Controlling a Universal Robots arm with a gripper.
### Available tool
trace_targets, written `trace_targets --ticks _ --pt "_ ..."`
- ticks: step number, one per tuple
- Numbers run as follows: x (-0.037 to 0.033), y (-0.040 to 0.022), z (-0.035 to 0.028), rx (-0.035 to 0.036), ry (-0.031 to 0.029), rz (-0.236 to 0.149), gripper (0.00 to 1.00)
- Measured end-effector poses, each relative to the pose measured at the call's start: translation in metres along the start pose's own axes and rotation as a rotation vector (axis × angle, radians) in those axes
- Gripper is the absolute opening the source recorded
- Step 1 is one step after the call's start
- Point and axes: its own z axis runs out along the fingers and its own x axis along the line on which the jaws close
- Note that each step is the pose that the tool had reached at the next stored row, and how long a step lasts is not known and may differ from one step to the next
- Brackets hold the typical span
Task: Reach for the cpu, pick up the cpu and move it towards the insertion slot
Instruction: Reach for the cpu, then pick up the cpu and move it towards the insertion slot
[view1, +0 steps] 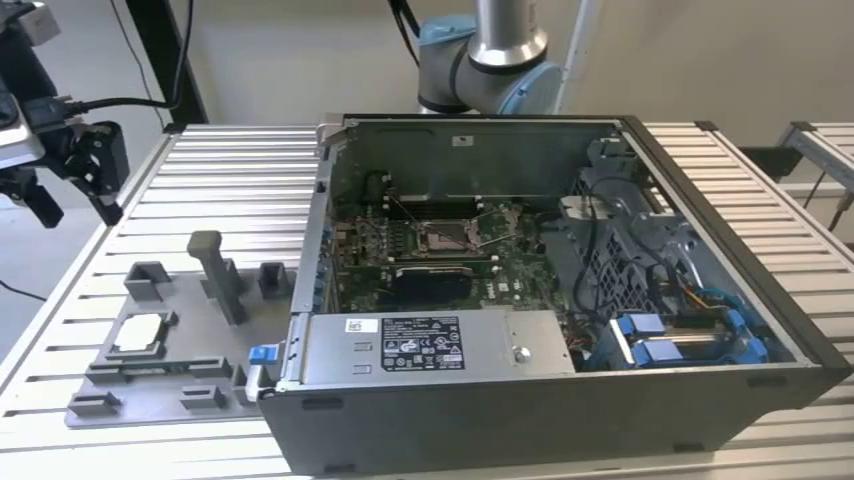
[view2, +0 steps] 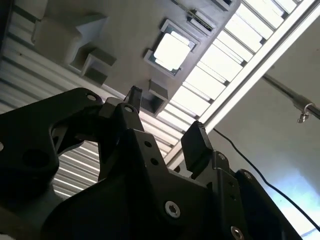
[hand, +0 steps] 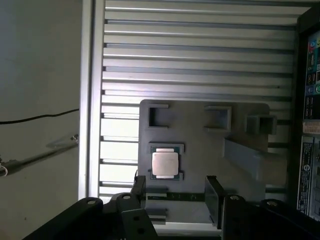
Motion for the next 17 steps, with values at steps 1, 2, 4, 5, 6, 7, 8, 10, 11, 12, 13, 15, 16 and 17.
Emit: trace_targets --ticks 1,2,4,5,6,7,8,10,11,12,13,15,16,17 --pt "0.0001 0.0 0.0 0.0 0.0 0.0 1.0" --pt "0.0001 0.0 0.0 0.0 0.0001 0.0 1.0" --pt "0.0001 0.0 0.0 0.0 0.0 0.0 1.0" --pt "0.0002 0.0 0.0 0.0 0.0 0.0 1.0" --pt "0.0002 0.0 0.0 0.0001 0.0 0.0 1.0" --pt "0.0003 0.0 0.0 0.0 0.0 0.0 1.0" --pt "0.0003 0.0 0.0 0.0 0.0 0.0 1.0" --pt "0.0003 0.0 0.0002 0.0 0.0 0.0 1.0" --pt "0.0003 0.0 0.0008 -0.0001 -0.0002 0.0 1.0" --pt "0.0003 -0.0001 0.0018 -0.0001 -0.0002 0.0 1.0" --pt "0.0003 -0.0001 0.0029 0.0001 -0.0001 0.0 1.0" --pt "0.0003 -0.0002 0.0049 0.0 -0.0002 0.0 1.0" --pt "0.0003 -0.0002 0.0056 0.0001 -0.0001 0.0 1.0" --pt "0.0003 -0.0003 0.0067 0.0 -0.0002 0.0 1.0"
